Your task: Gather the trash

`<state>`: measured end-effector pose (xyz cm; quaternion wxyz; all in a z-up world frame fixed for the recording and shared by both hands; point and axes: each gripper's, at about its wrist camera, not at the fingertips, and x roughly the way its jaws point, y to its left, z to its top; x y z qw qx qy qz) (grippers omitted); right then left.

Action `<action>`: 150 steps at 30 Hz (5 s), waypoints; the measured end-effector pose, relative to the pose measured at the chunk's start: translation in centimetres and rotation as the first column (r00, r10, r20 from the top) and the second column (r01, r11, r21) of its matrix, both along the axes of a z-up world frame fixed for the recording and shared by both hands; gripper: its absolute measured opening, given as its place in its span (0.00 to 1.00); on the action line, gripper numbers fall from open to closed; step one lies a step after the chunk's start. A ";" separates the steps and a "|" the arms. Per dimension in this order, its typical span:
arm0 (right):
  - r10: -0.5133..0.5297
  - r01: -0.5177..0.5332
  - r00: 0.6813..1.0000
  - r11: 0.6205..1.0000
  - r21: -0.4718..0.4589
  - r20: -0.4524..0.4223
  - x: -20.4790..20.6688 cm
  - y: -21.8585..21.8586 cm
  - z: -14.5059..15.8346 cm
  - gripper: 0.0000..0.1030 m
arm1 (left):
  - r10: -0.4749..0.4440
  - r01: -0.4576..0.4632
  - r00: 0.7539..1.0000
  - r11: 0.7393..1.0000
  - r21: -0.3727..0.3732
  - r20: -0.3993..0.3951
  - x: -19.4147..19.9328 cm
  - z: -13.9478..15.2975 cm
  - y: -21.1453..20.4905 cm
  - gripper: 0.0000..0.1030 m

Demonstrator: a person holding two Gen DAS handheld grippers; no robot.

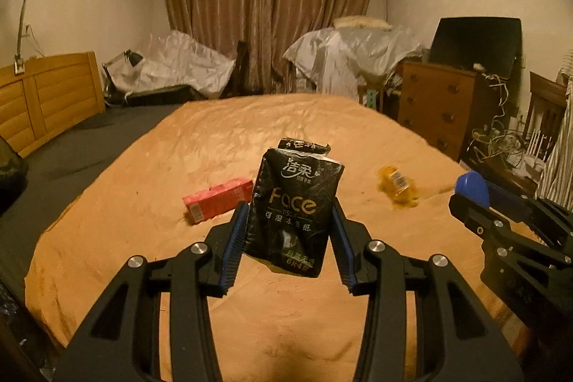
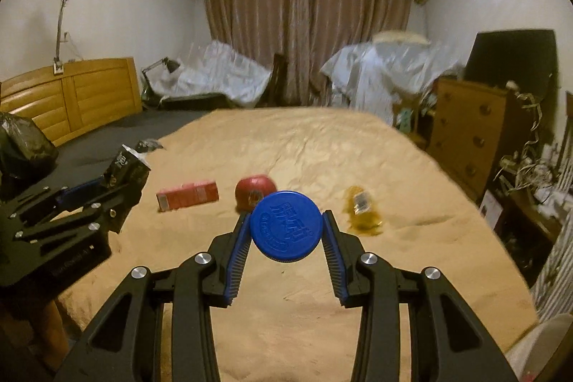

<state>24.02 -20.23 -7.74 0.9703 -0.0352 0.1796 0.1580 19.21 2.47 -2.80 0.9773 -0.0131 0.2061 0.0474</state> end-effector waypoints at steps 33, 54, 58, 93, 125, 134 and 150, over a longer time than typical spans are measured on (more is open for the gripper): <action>-0.304 0.304 0.953 0.952 -0.021 0.011 -9.7 -20.1 5.4 0.40 | -0.300 0.299 0.953 0.954 0.028 0.042 -1.4 2.5 -15.0 0.41; -0.550 0.552 0.796 0.831 -0.069 -0.251 -15.9 -42.8 0.4 0.40 | -0.639 0.644 0.762 0.765 0.012 -0.109 -3.4 -1.0 -32.7 0.42; -0.543 0.557 0.772 0.829 -0.062 -0.330 -15.7 -45.4 -1.5 0.40 | -0.679 0.690 0.710 0.724 -0.012 -0.188 -3.3 -3.0 -35.3 0.42; -0.494 0.539 0.725 0.841 -0.052 -0.480 -14.0 -46.7 -6.0 0.58 | -0.678 0.714 0.620 0.696 -0.076 -0.395 -0.8 -7.3 -38.5 0.55; -0.619 0.621 0.784 0.781 0.071 -0.055 -39.5 -31.9 -1.1 0.95 | -0.701 0.702 0.710 0.712 -0.023 -0.067 -16.7 -1.1 -22.9 0.95; -0.618 0.621 0.784 0.780 0.073 -0.063 -41.1 -31.5 -1.7 0.95 | -0.724 0.725 0.689 0.689 0.013 -0.035 -19.1 -0.3 -22.8 0.95; -0.623 0.627 0.779 0.775 0.073 -0.074 -40.1 -32.5 -1.2 0.95 | -0.733 0.734 0.679 0.679 0.031 -0.037 -19.8 -0.3 -23.1 0.95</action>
